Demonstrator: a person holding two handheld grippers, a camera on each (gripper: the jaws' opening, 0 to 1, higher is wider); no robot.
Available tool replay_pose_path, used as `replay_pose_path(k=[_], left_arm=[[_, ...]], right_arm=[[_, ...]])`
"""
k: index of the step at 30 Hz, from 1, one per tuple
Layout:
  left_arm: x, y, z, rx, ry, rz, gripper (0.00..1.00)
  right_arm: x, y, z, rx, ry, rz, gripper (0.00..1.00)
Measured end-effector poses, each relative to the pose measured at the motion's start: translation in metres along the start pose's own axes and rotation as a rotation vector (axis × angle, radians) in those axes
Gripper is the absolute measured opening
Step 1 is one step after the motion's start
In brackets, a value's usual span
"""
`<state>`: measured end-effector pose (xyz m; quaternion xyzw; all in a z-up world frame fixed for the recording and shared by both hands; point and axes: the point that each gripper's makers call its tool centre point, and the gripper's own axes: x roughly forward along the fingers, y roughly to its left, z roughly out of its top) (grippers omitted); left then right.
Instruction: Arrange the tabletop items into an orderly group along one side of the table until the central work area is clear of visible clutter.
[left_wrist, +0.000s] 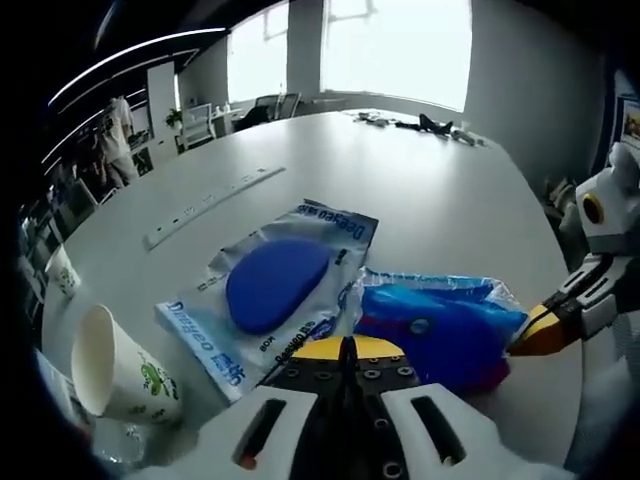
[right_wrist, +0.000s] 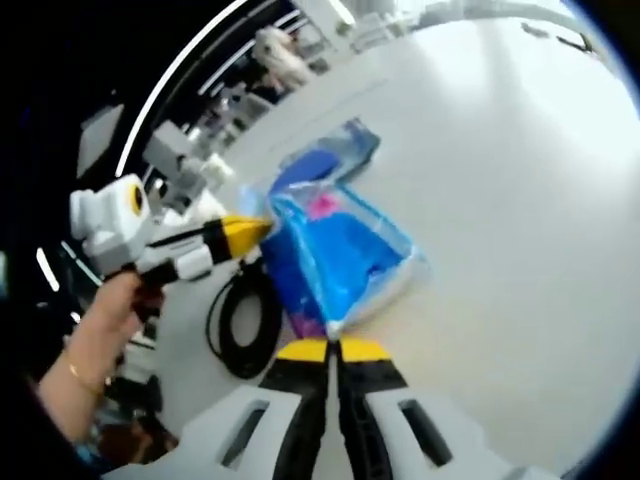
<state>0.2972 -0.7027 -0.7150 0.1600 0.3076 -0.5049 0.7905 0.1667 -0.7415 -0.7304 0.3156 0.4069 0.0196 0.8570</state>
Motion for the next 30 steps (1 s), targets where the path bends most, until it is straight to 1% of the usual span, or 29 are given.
replay_pose_path(k=[8,12,15,18,21,27,30], left_arm=[[-0.003,-0.012,0.0,0.004,0.01,-0.03,0.0],[-0.004,-0.019,0.002,0.0,0.015,-0.045,0.0],[-0.008,-0.024,0.007,-0.002,0.005,-0.052,0.0],[-0.01,-0.028,0.011,-0.011,0.002,-0.056,0.0],[-0.01,-0.032,0.013,-0.011,0.002,-0.058,0.0],[-0.013,-0.04,0.014,-0.018,0.01,-0.068,0.0],[-0.013,-0.044,0.014,-0.01,0.014,-0.074,0.0]], right_arm=[[-0.017,0.003,-0.002,0.023,-0.014,0.018,0.0],[-0.026,-0.002,0.002,0.03,-0.029,0.016,0.0],[-0.033,-0.008,0.009,0.044,-0.05,0.006,0.0],[-0.04,-0.018,0.021,0.025,-0.082,-0.023,0.0],[-0.044,-0.023,0.03,0.017,-0.102,-0.037,0.0],[-0.052,-0.034,0.048,-0.077,-0.136,-0.089,0.0],[-0.054,-0.036,0.053,-0.099,-0.142,-0.1,0.0]])
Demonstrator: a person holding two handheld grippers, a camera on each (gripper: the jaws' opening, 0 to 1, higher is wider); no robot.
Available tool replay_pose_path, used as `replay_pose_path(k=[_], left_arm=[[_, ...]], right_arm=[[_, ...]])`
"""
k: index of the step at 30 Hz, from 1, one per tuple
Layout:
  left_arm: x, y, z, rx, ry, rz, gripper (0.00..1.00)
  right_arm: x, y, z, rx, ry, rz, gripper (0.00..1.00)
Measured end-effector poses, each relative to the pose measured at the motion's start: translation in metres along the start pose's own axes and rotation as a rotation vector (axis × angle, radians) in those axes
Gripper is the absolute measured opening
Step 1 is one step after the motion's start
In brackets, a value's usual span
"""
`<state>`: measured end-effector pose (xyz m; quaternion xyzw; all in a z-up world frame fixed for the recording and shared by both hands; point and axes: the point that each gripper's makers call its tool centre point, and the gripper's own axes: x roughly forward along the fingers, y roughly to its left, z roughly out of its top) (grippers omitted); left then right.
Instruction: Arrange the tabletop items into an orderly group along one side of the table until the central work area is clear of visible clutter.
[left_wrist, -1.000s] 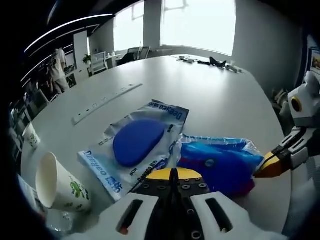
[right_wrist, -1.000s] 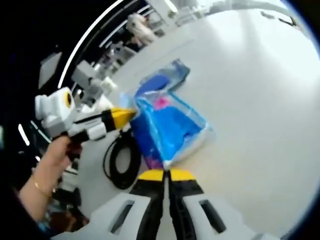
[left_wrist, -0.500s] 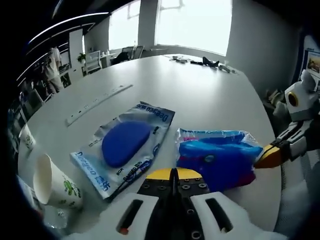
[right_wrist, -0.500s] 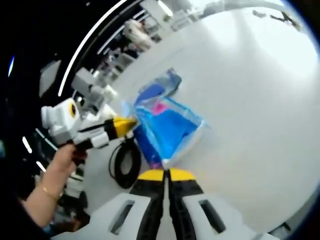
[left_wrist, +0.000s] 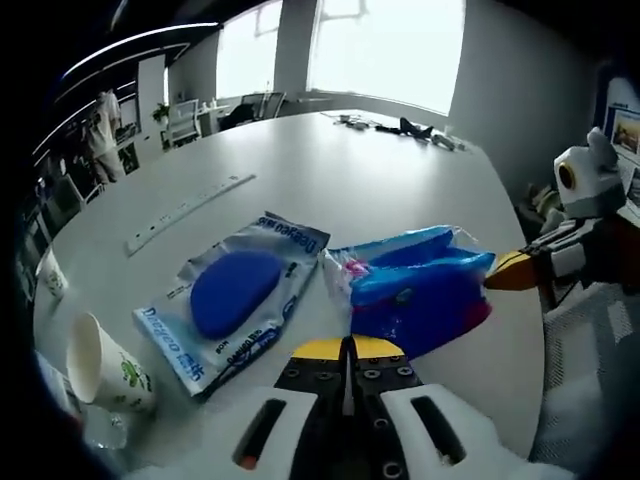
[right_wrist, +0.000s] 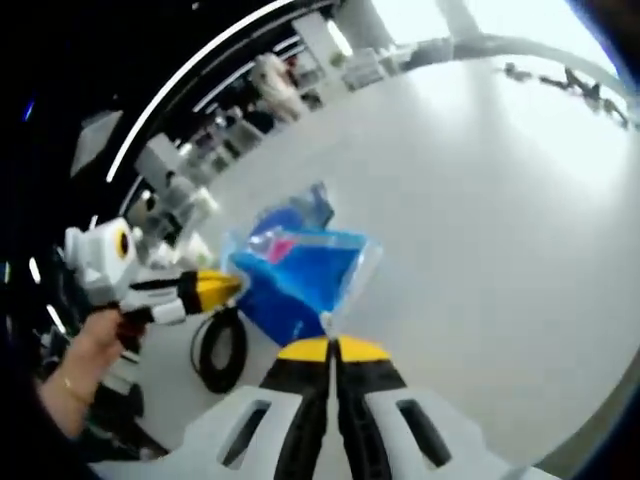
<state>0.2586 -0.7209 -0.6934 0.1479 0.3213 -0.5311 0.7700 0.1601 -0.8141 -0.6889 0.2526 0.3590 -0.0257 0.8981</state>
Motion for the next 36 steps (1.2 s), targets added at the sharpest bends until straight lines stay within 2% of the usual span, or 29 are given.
replay_pose_path(k=[6,13,20,27,29,32,36], left_arm=[[0.002,-0.007,-0.005,0.024,0.03,-0.006,0.0],[0.005,-0.02,-0.002,0.047,0.024,-0.026,0.0],[0.01,-0.031,0.002,0.039,0.02,-0.04,0.0],[0.014,-0.04,0.008,-0.002,0.004,-0.046,0.0],[0.016,-0.044,0.01,0.011,-0.002,-0.05,0.0],[0.017,-0.045,0.012,0.009,-0.003,-0.045,0.0],[0.019,-0.046,0.016,-0.031,-0.017,-0.055,0.0]], right_arm=[[0.0,-0.007,0.008,-0.05,0.0,-0.025,0.0],[-0.002,-0.021,0.021,-0.083,-0.007,-0.054,0.0],[0.0,-0.034,0.032,-0.126,0.006,-0.086,0.0],[0.002,-0.044,0.045,-0.24,0.019,-0.132,0.0],[0.002,-0.047,0.047,-0.255,0.022,-0.141,0.0],[0.003,-0.051,0.052,-0.26,0.024,-0.145,0.0],[0.004,-0.057,0.057,-0.255,0.026,-0.146,0.0]])
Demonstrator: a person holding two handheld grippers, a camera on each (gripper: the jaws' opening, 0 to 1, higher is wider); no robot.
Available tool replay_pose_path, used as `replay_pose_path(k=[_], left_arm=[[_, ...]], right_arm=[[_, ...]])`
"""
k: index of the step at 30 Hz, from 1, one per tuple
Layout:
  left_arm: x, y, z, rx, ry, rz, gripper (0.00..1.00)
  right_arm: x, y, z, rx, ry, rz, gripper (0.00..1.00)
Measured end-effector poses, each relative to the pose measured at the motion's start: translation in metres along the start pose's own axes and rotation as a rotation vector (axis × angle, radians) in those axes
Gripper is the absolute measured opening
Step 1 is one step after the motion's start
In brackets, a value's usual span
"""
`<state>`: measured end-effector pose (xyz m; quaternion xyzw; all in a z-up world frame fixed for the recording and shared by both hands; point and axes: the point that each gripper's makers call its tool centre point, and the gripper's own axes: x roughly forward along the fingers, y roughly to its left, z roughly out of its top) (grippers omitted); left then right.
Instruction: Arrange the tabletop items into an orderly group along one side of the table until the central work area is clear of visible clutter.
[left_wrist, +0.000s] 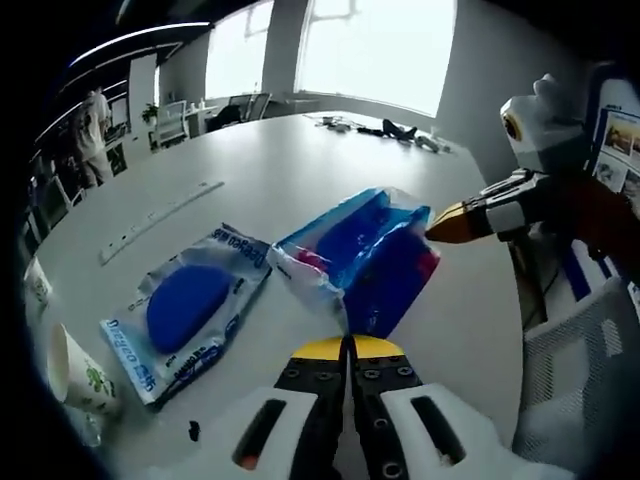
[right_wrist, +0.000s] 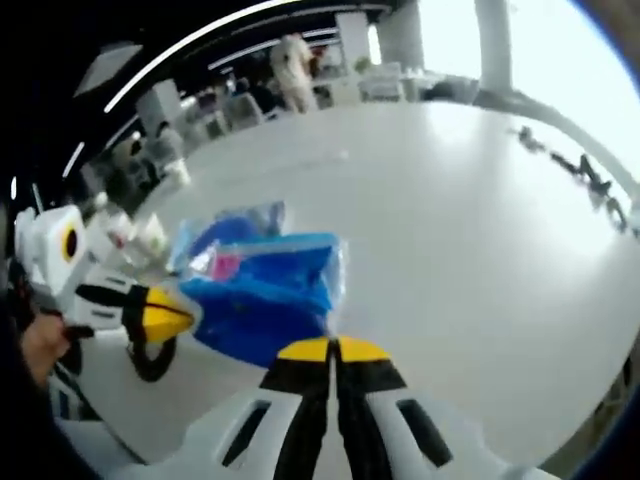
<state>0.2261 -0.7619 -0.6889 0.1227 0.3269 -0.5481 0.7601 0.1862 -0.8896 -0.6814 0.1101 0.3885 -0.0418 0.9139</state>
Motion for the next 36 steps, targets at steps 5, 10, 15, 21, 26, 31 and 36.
replay_pose_path(k=[5,10,15,21,26,31,36], left_arm=[[0.005,-0.001,0.005,0.009,0.002,0.009,0.0],[0.008,0.0,0.01,-0.021,-0.005,0.008,0.0],[0.016,0.001,0.016,-0.063,-0.007,0.008,0.0],[0.029,0.001,0.026,-0.132,-0.021,0.012,0.0],[0.036,0.001,0.039,-0.19,-0.058,-0.014,0.0],[0.045,0.009,0.049,-0.184,-0.052,-0.007,0.0],[0.053,0.021,0.059,-0.182,-0.044,0.011,0.0]], right_arm=[[0.003,-0.003,0.003,-0.016,0.01,0.015,0.0],[0.009,-0.009,0.007,-0.045,0.026,0.021,0.0],[0.016,-0.017,0.017,-0.083,0.032,0.03,0.0],[0.024,-0.031,0.035,-0.075,0.03,0.049,0.0],[0.028,-0.04,0.049,-0.1,0.035,0.046,0.0],[0.035,-0.045,0.061,-0.107,0.039,0.06,0.0],[0.045,-0.048,0.068,-0.119,0.047,0.057,0.0]])
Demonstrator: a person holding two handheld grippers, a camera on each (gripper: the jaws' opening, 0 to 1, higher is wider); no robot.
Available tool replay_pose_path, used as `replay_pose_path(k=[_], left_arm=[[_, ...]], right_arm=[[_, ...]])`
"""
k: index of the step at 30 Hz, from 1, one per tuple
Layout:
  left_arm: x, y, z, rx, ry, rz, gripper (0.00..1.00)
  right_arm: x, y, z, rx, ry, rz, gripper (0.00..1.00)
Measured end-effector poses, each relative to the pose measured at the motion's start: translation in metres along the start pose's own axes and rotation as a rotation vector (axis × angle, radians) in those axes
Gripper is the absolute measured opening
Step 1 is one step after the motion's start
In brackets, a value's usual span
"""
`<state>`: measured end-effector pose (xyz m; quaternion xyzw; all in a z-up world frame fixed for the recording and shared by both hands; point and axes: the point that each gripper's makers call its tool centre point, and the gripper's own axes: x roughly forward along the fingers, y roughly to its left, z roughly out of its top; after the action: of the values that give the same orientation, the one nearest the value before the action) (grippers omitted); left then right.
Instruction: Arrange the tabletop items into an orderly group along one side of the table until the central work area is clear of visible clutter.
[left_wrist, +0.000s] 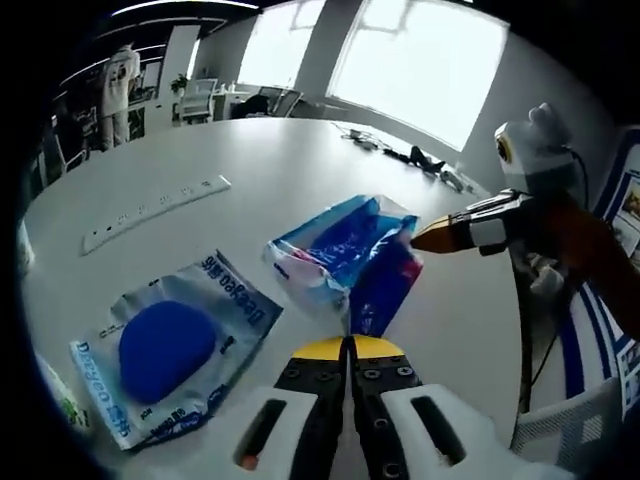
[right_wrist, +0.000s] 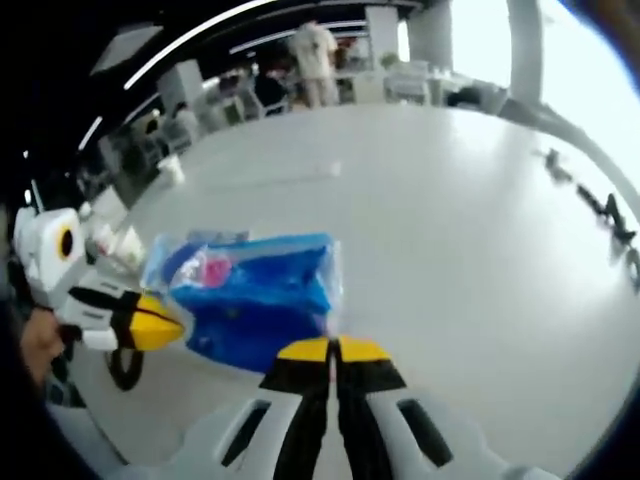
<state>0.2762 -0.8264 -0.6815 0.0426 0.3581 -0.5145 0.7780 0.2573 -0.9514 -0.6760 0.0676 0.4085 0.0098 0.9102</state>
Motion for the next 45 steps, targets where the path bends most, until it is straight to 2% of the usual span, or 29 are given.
replay_pose_path(k=[5,9,22,24,32,39,43,45], left_arm=[[0.008,0.006,0.005,-0.018,-0.002,0.003,0.0],[0.015,0.013,0.007,-0.069,-0.002,0.012,0.0],[0.035,0.031,0.022,-0.211,-0.041,0.051,0.0],[0.037,0.034,0.024,-0.26,-0.04,0.06,0.0],[0.045,0.044,0.024,-0.345,-0.036,0.093,0.0],[0.052,0.048,0.021,-0.363,-0.02,0.141,0.0],[0.054,0.046,0.017,-0.405,-0.002,0.152,0.0],[0.054,0.049,0.016,-0.386,0.001,0.178,0.01]], right_arm=[[0.01,-0.008,0.006,0.004,0.003,-0.007,0.0],[0.019,-0.013,0.013,0.048,0.003,0.01,0.0],[0.044,-0.026,0.033,0.065,0.017,0.016,0.0],[0.047,-0.028,0.035,0.063,0.021,0.02,0.0],[0.057,-0.029,0.033,0.083,0.034,0.032,0.0],[0.068,-0.034,0.029,0.112,0.049,0.03,0.0],[0.073,-0.035,0.026,0.116,0.061,0.028,0.0],[0.075,-0.035,0.023,0.126,0.069,0.031,0.0]])
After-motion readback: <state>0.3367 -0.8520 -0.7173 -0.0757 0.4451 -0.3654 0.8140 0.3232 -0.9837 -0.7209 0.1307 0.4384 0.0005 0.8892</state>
